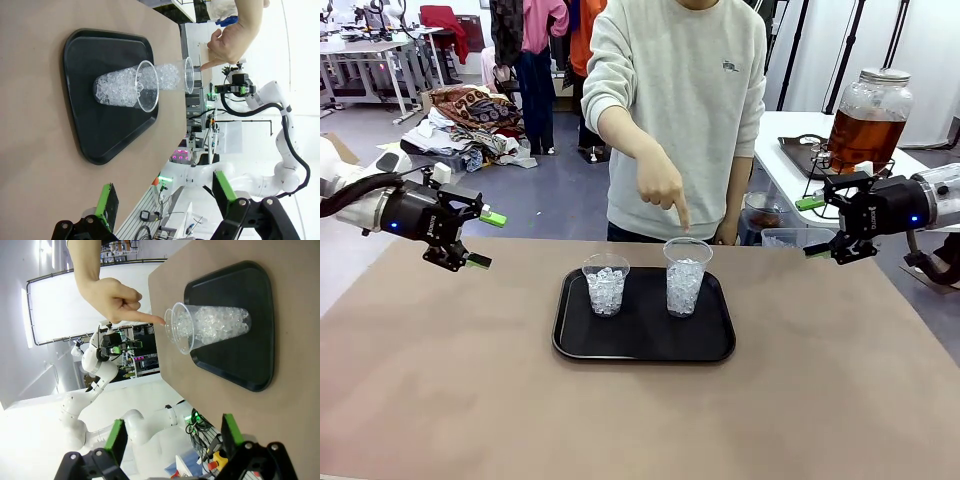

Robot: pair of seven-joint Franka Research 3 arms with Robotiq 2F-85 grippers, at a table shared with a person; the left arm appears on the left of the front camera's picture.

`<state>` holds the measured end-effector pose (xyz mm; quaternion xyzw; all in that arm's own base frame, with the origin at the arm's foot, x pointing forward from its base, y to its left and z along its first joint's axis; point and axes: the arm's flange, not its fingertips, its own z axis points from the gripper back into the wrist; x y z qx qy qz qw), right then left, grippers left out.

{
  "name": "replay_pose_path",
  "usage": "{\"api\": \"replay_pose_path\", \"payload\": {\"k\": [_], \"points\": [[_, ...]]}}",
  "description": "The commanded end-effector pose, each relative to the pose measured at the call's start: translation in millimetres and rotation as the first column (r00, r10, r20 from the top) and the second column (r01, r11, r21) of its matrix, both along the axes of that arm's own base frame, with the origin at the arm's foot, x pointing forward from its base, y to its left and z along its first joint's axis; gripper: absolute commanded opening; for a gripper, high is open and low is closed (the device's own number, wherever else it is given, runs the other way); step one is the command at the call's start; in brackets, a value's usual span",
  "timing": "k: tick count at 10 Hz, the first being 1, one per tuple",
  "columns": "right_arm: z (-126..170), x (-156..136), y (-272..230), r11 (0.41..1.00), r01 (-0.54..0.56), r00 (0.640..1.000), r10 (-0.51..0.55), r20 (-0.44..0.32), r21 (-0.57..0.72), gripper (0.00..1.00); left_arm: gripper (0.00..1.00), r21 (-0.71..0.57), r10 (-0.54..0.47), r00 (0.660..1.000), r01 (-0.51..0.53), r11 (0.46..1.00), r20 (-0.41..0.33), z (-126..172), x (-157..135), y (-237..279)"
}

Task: Pour the drink into the iced cup.
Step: Pick up the iced cup indicated by the human and present it to them.

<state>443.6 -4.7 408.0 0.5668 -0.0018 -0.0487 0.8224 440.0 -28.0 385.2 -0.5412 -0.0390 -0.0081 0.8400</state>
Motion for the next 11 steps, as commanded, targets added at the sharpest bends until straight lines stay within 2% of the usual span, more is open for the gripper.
{"api": "replay_pose_path", "payload": {"k": [1,11], "points": [[0.1,-1.0,0.2,1.000,0.004,1.000,-0.004,-0.007,0.005,1.00,1.00,-0.003,0.002,1.000,-0.002,1.000,0.002,0.7,-1.3,0.1],[0.0,0.0,-0.1,1.000,0.000,1.000,0.000,0.000,0.000,1.00,1.00,-0.003,0.002,1.000,-0.002,1.000,0.002,0.7,-1.3,0.1]]}}
